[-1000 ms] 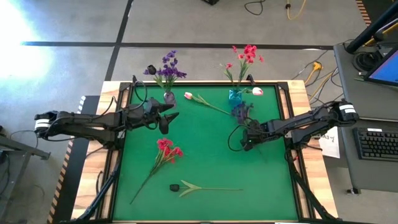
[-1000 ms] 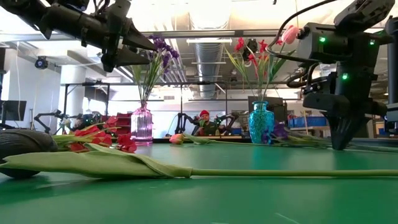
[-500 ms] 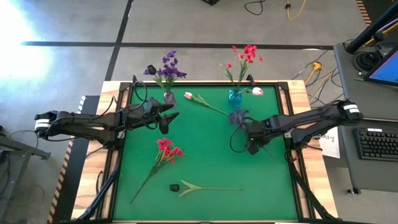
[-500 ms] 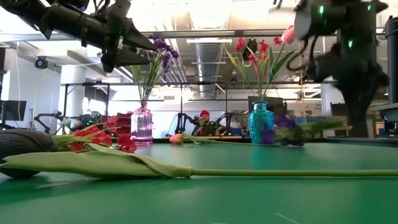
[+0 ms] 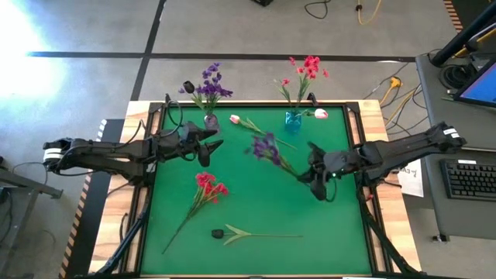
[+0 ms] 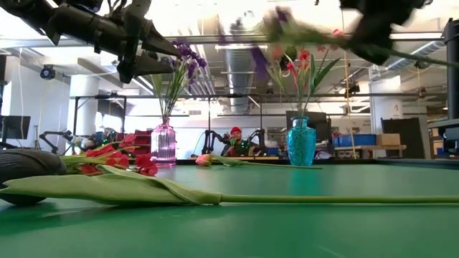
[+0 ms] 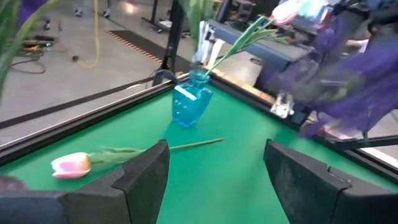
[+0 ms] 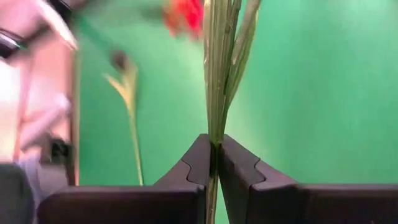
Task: Sort flowers into vase by color
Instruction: Put the violet flowers into the violet vase
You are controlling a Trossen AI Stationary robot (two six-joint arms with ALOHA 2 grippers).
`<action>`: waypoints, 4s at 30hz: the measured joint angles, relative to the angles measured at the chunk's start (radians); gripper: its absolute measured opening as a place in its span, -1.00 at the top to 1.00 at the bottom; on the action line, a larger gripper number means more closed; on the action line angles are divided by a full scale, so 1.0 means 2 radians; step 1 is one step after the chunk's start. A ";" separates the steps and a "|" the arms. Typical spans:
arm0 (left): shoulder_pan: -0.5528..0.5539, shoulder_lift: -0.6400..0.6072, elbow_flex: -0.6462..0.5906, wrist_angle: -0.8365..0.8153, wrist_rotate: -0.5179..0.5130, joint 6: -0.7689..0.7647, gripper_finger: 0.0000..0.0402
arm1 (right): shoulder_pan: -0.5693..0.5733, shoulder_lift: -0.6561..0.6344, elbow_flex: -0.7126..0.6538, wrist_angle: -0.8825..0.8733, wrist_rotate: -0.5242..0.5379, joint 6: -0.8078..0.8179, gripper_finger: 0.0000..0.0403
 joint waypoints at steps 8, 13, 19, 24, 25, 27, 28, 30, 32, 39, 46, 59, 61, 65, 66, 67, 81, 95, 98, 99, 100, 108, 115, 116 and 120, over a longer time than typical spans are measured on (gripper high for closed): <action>-0.016 0.041 0.000 0.121 0.096 0.052 -0.25 | -0.002 0.050 -0.006 0.273 0.021 -0.234 0.91; -0.033 0.106 0.000 0.273 0.127 0.095 -0.25 | -0.017 0.104 -0.003 0.393 0.020 -0.304 0.91; -0.035 0.182 0.025 0.349 0.180 0.112 -0.25 | -0.035 0.155 -0.003 0.469 0.020 -0.326 0.91; -0.036 0.240 0.069 0.348 0.182 0.122 -0.25 | -0.047 0.184 -0.003 0.499 0.015 -0.332 0.91; -0.036 0.250 0.077 0.348 0.189 0.127 -0.25 | -0.050 0.186 -0.003 0.500 0.015 -0.332 0.91; -0.036 0.267 0.092 0.350 0.218 0.133 -0.25 | -0.056 0.188 -0.003 0.500 0.015 -0.331 0.91; -0.036 0.275 0.098 0.349 0.230 0.133 -0.25 | -0.059 0.187 -0.003 0.500 0.015 -0.331 0.91; -0.037 0.288 0.111 0.350 0.247 0.134 -0.25 | -0.064 0.187 -0.003 0.500 0.016 -0.331 0.91; -0.036 0.300 0.123 0.349 0.247 0.133 -0.25 | -0.068 0.187 -0.003 0.500 0.016 -0.331 0.91; -0.036 0.318 0.156 0.350 0.247 0.134 -0.23 | -0.075 0.194 -0.002 0.495 0.016 -0.334 0.91; -0.036 0.318 0.158 0.345 0.237 0.132 0.18 | -0.075 0.194 -0.002 0.499 0.015 -0.340 0.91; -0.036 0.316 0.156 0.344 0.215 0.119 0.94 | -0.074 0.193 -0.002 0.510 0.015 -0.307 0.38; -0.035 0.314 0.156 0.340 0.214 0.119 0.94 | -0.074 0.191 -0.002 0.508 0.016 -0.307 0.26; -0.027 0.296 0.156 0.301 0.211 0.119 0.97 | -0.074 0.183 -0.002 0.498 0.042 -0.298 0.07; -0.024 0.287 0.156 0.282 0.207 0.119 0.98 | -0.074 0.179 -0.002 0.492 0.050 -0.298 0.03; -0.020 0.278 0.156 0.260 0.200 0.121 0.98 | -0.075 0.176 -0.002 0.485 0.059 -0.298 0.00; 0.081 0.103 0.151 -0.042 -0.030 0.190 0.99 | -0.075 0.156 -0.001 0.426 0.108 -0.292 -0.23; 0.194 0.046 0.146 -0.078 0.001 0.216 0.99 | -0.081 0.158 -0.001 0.413 0.107 -0.290 -0.24; 0.203 0.051 0.146 -0.078 0.002 0.228 0.99 | -0.081 0.158 -0.001 0.413 0.107 -0.290 -0.24; 0.204 0.054 0.146 -0.078 0.002 0.230 0.99 | -0.081 0.158 -0.001 0.413 0.107 -0.290 -0.24; 0.205 0.058 0.146 -0.078 0.002 0.231 0.99 | -0.081 0.158 -0.001 0.413 0.107 -0.290 -0.25; 0.207 0.076 0.146 -0.078 0.002 0.214 0.99 | -0.081 0.158 -0.002 0.413 0.107 -0.290 -0.25; 0.209 0.079 0.145 -0.086 0.001 0.194 0.99 | -0.081 0.158 -0.002 0.410 0.107 -0.286 -0.27; 0.209 0.079 0.145 -0.087 0.001 0.193 0.99 | -0.081 0.158 -0.002 0.410 0.107 -0.286 -0.27; 0.209 0.079 0.145 -0.093 0.001 0.185 0.99 | -0.081 0.158 -0.002 0.408 0.107 -0.286 -0.26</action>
